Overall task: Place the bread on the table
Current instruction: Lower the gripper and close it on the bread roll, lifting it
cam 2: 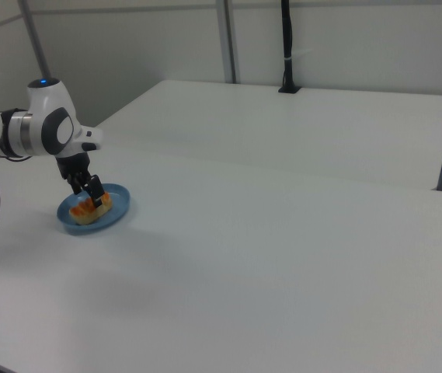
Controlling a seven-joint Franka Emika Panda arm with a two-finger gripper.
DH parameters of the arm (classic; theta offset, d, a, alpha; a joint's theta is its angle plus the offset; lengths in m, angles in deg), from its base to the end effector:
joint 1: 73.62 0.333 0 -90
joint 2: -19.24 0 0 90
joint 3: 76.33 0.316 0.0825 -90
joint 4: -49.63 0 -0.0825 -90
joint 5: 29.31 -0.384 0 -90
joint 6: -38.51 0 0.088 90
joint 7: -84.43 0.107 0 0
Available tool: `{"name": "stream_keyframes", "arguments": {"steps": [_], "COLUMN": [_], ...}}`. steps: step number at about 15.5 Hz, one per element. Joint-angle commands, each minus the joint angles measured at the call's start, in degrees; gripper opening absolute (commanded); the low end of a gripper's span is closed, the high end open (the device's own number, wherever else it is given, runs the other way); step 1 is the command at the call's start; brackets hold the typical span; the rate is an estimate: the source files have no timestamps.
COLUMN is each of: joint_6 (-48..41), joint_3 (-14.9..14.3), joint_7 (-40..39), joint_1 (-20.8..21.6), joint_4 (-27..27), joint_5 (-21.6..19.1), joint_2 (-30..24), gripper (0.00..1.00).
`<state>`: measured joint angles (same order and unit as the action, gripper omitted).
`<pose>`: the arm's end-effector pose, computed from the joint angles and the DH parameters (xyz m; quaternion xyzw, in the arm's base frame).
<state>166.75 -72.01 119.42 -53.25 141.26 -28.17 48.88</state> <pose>0.6387 0.2850 0.3433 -0.9940 0.0900 -0.0483 0.0394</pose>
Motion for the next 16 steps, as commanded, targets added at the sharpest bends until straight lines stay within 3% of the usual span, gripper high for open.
{"name": "stream_keyframes", "arguments": {"steps": [1,2,3,5,6,9,12,16], "joint_6": [1.8,2.6,2.6,2.3,2.1,-0.4,-8.3,-16.9], "joint_3": [0.4,0.9,0.9,1.0,1.0,1.0,1.0,0.9], "joint_7": [1.4,1.7,1.9,1.8,1.6,-1.0,-6.6,-20.7], "joint_1": [1.2,1.5,1.6,1.7,1.6,0.5,-2.0,-8.2], "joint_4": [-0.7,-0.7,-0.7,-0.7,-0.7,-0.6,-0.6,-0.4], "joint_5": [1.8,2.4,3.3,5.1,5.4,5.3,4.8,4.7], "joint_2": [1.7,2.4,2.3,2.0,1.8,-0.8,-5.4,-9.7], "gripper": [0.89,0.75,0.48,0.21,0.16,0.12,0.11,0.11]}}
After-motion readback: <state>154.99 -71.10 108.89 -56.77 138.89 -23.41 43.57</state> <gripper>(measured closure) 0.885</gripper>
